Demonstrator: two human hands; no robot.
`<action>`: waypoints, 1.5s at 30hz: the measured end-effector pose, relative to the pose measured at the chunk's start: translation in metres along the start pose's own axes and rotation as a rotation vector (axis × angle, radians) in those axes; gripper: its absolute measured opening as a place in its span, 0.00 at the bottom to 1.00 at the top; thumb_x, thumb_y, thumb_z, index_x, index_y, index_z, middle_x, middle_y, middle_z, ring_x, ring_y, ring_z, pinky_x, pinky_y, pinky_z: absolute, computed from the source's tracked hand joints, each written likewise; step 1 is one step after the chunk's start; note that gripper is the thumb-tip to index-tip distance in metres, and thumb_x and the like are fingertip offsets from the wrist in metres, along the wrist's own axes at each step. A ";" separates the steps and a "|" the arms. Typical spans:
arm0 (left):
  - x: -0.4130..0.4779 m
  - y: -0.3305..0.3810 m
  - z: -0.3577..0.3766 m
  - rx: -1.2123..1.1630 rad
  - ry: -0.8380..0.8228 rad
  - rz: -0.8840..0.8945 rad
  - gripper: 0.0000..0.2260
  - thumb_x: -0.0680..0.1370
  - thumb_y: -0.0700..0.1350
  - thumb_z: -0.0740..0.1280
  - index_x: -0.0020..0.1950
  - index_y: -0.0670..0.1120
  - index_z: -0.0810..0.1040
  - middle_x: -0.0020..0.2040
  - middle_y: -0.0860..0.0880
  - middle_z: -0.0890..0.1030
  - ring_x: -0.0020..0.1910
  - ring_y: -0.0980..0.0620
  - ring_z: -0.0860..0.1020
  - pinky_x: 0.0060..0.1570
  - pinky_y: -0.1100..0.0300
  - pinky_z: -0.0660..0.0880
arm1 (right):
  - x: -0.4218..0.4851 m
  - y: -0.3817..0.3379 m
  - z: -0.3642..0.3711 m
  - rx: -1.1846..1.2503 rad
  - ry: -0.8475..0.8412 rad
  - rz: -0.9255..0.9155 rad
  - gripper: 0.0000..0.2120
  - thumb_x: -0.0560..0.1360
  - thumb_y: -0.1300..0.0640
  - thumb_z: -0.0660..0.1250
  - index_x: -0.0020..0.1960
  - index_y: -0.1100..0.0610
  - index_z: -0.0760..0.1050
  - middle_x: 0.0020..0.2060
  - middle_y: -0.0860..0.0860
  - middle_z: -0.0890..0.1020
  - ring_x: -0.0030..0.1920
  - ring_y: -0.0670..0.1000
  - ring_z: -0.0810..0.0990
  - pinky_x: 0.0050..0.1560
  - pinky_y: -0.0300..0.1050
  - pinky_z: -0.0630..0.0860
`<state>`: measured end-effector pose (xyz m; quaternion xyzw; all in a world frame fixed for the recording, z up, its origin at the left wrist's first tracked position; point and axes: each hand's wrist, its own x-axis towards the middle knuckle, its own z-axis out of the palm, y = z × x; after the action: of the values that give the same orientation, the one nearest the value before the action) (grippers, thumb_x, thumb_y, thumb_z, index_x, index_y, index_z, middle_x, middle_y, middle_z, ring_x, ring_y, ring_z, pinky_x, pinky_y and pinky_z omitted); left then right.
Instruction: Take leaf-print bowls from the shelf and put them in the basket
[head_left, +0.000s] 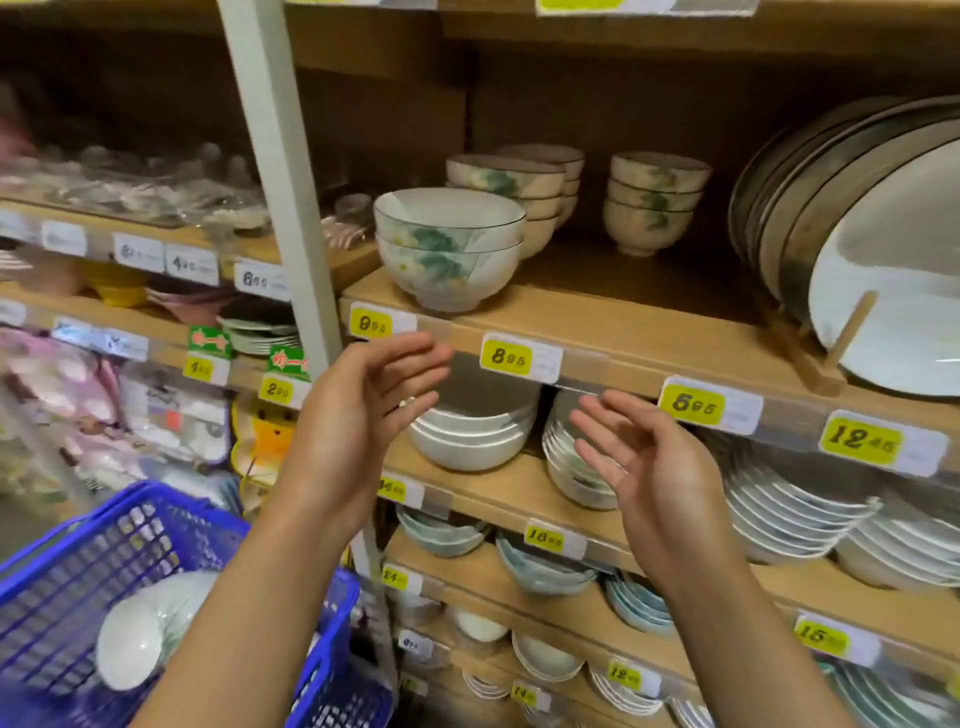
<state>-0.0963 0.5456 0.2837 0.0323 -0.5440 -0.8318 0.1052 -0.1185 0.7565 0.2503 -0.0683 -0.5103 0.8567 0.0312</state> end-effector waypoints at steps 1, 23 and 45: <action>-0.014 -0.005 -0.012 0.020 0.052 -0.019 0.16 0.81 0.45 0.54 0.57 0.41 0.79 0.53 0.43 0.85 0.56 0.48 0.83 0.59 0.54 0.76 | -0.005 0.011 -0.002 -0.014 -0.013 0.029 0.12 0.81 0.61 0.57 0.55 0.62 0.78 0.49 0.58 0.86 0.53 0.55 0.84 0.55 0.50 0.77; -0.208 0.023 -0.349 0.217 0.761 -0.212 0.11 0.78 0.41 0.59 0.45 0.45 0.81 0.43 0.45 0.86 0.42 0.50 0.81 0.43 0.58 0.72 | -0.148 0.294 0.175 -0.375 -0.370 0.527 0.09 0.79 0.58 0.60 0.48 0.57 0.78 0.45 0.56 0.85 0.45 0.52 0.84 0.43 0.45 0.76; -0.056 -0.001 -0.563 0.639 0.460 -0.567 0.09 0.80 0.41 0.59 0.49 0.42 0.78 0.42 0.47 0.80 0.40 0.50 0.77 0.41 0.60 0.71 | -0.119 0.508 0.290 -0.715 -0.197 0.780 0.09 0.79 0.63 0.59 0.41 0.59 0.74 0.31 0.53 0.75 0.30 0.51 0.72 0.31 0.38 0.64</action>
<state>0.0535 0.0517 0.0508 0.3930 -0.7048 -0.5902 -0.0232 -0.0354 0.2471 -0.0491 -0.1785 -0.7074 0.5797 -0.3628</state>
